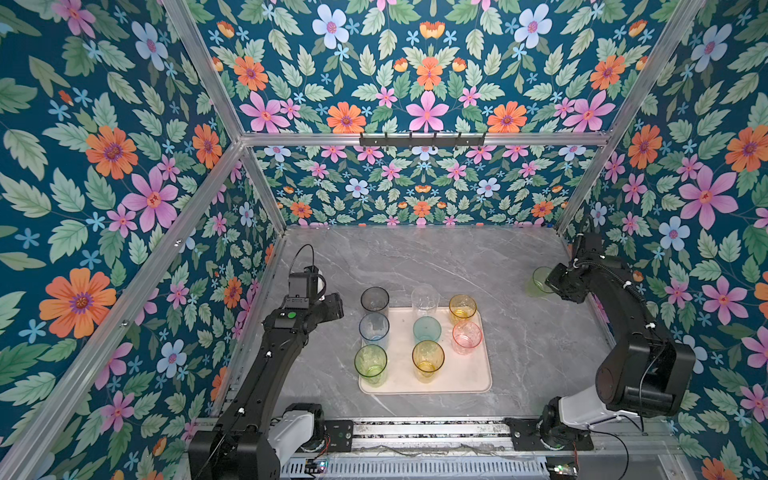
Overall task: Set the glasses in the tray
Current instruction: 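Lift the green glass with the right gripper and carry it toward the tray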
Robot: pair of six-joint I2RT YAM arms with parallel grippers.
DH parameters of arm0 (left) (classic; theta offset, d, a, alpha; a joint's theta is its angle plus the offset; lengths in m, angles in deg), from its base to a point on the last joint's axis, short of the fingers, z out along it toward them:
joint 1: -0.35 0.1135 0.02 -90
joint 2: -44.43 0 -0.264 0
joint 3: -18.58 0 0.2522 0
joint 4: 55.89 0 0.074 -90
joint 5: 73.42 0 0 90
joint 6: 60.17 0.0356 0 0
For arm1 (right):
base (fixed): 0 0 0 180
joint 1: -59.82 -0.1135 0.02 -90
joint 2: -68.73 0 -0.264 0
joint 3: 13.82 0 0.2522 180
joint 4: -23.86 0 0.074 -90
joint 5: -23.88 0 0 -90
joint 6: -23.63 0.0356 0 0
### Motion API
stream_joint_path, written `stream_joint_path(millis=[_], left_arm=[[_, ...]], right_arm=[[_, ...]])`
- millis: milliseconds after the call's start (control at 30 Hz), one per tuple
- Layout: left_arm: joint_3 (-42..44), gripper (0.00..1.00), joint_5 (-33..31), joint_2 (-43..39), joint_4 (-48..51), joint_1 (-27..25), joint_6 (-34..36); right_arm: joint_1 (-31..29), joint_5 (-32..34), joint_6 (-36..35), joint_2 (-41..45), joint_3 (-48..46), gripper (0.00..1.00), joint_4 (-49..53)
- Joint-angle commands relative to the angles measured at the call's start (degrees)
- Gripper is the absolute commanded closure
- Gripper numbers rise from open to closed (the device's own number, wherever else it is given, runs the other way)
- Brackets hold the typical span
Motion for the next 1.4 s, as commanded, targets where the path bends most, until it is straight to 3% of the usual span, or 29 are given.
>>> stream_joint_path(millis=[0, 467, 833, 1367], left_arm=[[-0.1, 0.31, -0.1, -0.5, -0.7, 0.0, 0.4], [-0.6, 0.31, -2.0, -0.7, -0.4, 0.0, 0.3], [-0.7, 0.31, -3.3, -0.7, -0.2, 0.0, 0.2], [-0.9, 0.31, -4.7, -1.3, 0.1, 0.0, 0.4]], right_arm=[[-1.9, 0.2, -2.7, 1.1, 0.1, 1.00, 3.1], [-8.3, -3.0, -6.6, 12.5, -3.4, 1.00, 12.1], [-19.7, -1.7, -3.3, 21.1, -6.9, 1.00, 19.1], [-38.9, 5.4, 5.2, 26.0, -8.8, 1.00, 26.9]])
